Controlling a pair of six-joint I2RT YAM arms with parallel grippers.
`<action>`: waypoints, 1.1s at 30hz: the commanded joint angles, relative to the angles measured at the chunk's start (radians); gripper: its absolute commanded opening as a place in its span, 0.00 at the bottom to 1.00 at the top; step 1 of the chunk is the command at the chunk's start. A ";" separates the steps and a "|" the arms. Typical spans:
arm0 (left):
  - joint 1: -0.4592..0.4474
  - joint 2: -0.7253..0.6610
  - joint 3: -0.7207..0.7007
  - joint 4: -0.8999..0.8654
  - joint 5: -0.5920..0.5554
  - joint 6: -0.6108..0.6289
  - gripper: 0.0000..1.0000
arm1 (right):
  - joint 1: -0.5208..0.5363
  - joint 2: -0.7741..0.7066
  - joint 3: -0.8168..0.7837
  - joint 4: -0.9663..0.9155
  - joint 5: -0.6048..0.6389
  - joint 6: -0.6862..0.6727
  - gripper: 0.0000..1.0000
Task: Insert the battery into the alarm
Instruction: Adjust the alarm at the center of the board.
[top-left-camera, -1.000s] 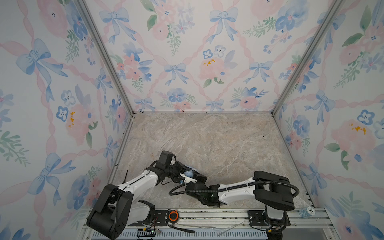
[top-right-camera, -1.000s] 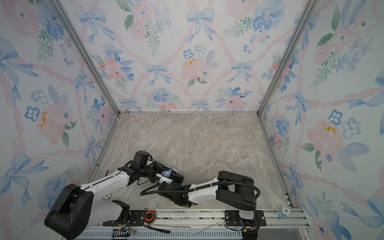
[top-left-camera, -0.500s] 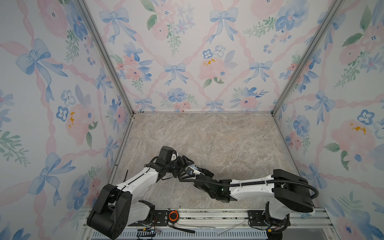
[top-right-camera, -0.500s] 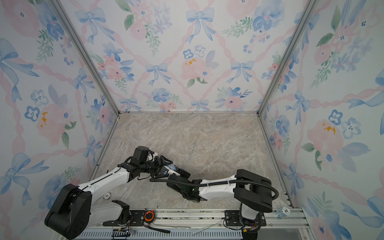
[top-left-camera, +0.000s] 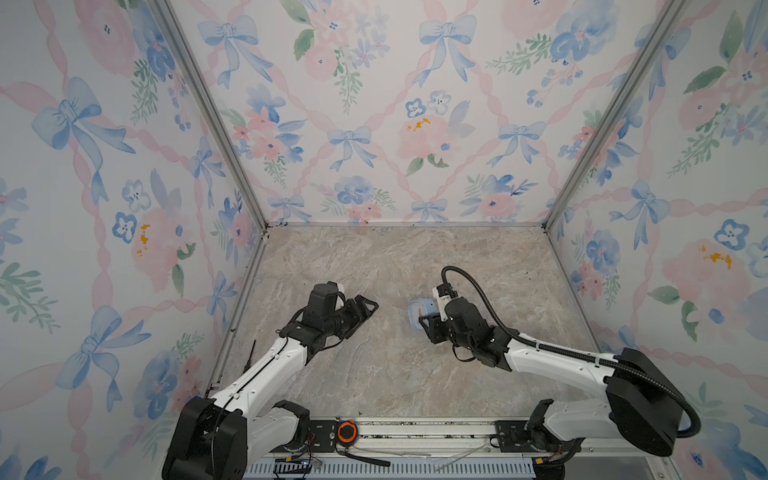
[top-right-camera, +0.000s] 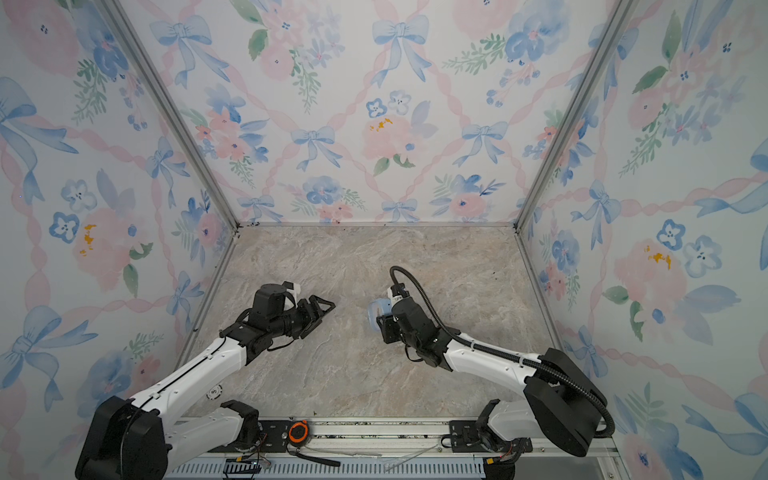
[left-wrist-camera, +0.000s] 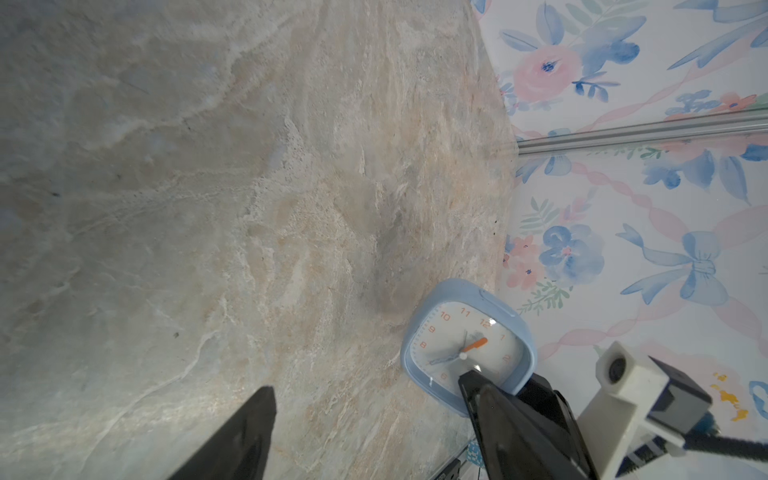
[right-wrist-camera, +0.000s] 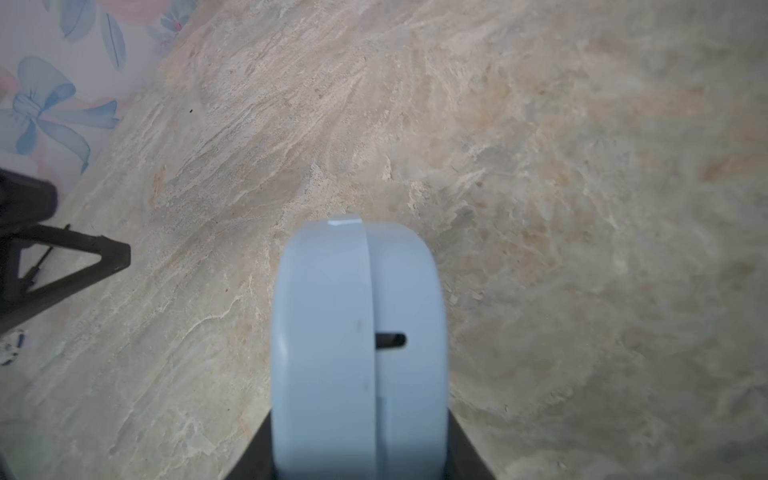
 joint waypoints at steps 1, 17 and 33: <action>0.005 0.035 -0.036 0.034 0.001 0.036 0.77 | -0.086 0.035 -0.024 0.018 -0.285 0.321 0.00; 0.005 0.131 -0.140 0.141 0.005 0.054 0.75 | -0.085 0.412 -0.015 0.423 -0.543 0.711 0.00; -0.073 0.343 -0.132 0.277 -0.006 0.047 0.70 | -0.176 0.387 0.019 0.120 -0.505 0.461 0.26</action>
